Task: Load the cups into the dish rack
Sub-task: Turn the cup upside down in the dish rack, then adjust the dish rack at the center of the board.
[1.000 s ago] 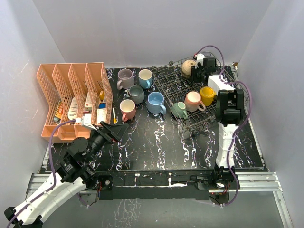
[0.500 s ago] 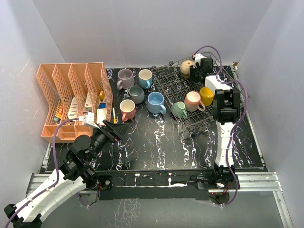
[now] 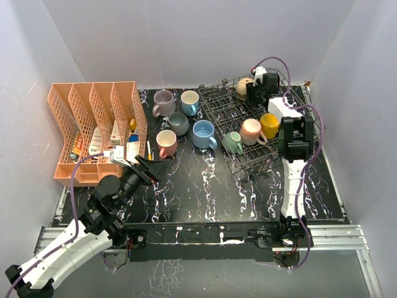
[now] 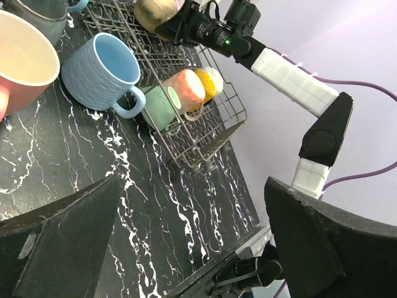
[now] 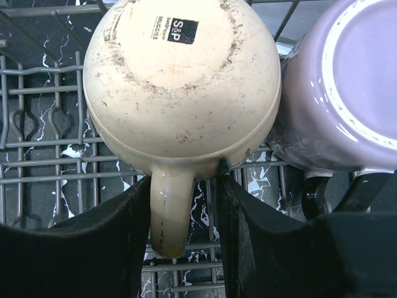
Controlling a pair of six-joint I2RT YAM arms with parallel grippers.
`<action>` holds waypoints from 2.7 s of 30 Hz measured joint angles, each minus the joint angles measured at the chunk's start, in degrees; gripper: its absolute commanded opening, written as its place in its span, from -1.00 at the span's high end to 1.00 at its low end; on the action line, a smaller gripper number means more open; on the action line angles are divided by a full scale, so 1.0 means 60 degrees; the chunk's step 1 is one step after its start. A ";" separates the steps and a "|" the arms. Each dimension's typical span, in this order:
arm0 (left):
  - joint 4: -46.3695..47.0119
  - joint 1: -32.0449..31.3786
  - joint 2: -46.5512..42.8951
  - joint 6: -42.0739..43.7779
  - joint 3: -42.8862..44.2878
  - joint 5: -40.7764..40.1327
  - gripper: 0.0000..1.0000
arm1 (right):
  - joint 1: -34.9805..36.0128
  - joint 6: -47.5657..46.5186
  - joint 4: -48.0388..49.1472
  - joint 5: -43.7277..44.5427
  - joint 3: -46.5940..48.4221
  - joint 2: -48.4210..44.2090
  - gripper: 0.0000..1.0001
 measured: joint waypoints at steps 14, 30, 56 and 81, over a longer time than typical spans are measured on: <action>0.0073 0.0000 -0.0299 -0.0106 -0.0117 0.0076 -0.95 | -0.0076 -0.0761 -0.0007 -0.1053 -0.0368 -0.1530 -0.19; 0.0244 0.0000 0.0091 -0.0550 0.0149 0.0102 -0.95 | -0.0106 -0.2153 -0.1395 -0.3049 -0.3082 -0.5748 -0.37; -0.3920 -0.0138 0.9431 -0.3013 1.2608 0.0433 -0.95 | -0.1789 -0.6062 -0.6870 -0.4805 -0.6819 -1.1071 -0.40; -0.2608 -0.0933 1.0954 -0.2335 1.4101 0.1162 -0.95 | -0.1796 -1.2098 -0.9417 -0.6193 -0.6685 -1.0794 -0.35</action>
